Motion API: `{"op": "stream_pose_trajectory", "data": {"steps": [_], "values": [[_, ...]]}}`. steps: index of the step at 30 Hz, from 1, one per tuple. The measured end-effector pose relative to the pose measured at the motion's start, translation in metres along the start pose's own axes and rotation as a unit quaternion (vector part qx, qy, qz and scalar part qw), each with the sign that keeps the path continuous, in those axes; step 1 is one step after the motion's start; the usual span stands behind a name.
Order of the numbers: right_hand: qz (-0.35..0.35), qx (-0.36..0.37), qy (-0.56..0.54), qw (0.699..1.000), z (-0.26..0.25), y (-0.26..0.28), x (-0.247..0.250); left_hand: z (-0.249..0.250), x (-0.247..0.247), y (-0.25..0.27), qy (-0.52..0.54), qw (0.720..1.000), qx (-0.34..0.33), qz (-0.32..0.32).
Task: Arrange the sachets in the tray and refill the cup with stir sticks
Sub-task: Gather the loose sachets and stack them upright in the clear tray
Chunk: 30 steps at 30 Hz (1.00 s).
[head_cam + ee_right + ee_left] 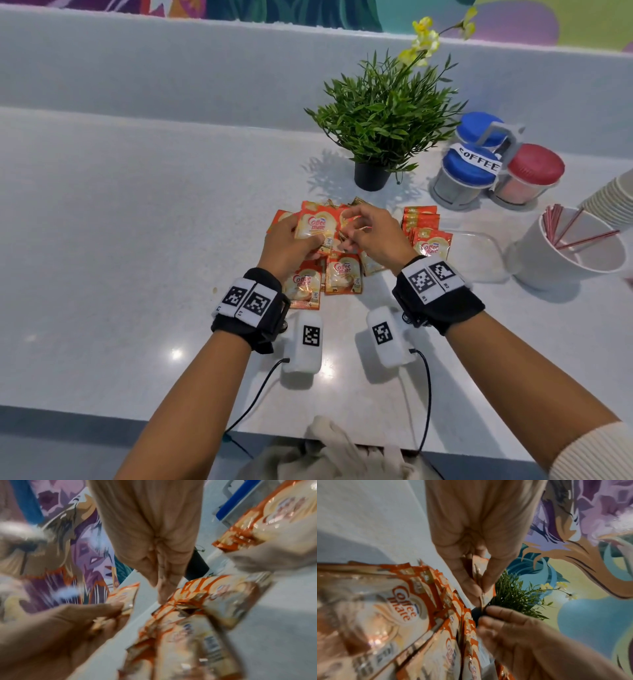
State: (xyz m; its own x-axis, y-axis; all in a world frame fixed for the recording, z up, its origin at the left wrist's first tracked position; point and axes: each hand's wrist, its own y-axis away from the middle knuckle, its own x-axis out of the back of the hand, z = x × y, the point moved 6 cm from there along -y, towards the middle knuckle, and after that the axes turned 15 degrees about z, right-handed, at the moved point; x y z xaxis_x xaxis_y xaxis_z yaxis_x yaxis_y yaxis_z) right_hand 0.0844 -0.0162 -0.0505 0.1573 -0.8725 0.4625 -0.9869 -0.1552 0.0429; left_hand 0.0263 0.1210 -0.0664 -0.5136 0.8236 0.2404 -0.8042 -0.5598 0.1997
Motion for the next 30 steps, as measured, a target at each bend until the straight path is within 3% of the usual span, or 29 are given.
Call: {"op": "stream_pose_trajectory", "data": {"steps": [2,4,8,20,23,26,30], "values": [[-0.06,0.042,0.155,0.985,0.008,0.002,-0.005,-0.006,0.003,-0.001,0.023,0.999,0.031,0.014],[-0.144,0.066,0.271,0.949,0.021,0.007,-0.015,-0.009,0.005,-0.002,0.037,0.998,0.046,0.016],[-0.177,0.072,0.328,0.925,0.033,0.016,-0.027,-0.007,0.004,0.0,0.043,0.998,0.047,0.003],[-0.042,0.043,0.222,0.973,0.013,0.005,0.009,-0.024,0.009,-0.003,0.081,0.993,0.078,0.022],[-0.039,0.01,0.125,0.991,0.006,0.002,0.017,-0.024,0.007,-0.002,0.071,0.995,0.072,0.023],[-0.05,-0.04,-0.023,0.998,0.0,0.002,0.021,-0.018,0.001,0.0,0.084,0.994,0.067,-0.012],[-0.001,-0.045,-0.03,0.999,-0.001,-0.002,0.017,-0.011,-0.011,0.012,0.129,0.986,0.083,-0.066]]}}
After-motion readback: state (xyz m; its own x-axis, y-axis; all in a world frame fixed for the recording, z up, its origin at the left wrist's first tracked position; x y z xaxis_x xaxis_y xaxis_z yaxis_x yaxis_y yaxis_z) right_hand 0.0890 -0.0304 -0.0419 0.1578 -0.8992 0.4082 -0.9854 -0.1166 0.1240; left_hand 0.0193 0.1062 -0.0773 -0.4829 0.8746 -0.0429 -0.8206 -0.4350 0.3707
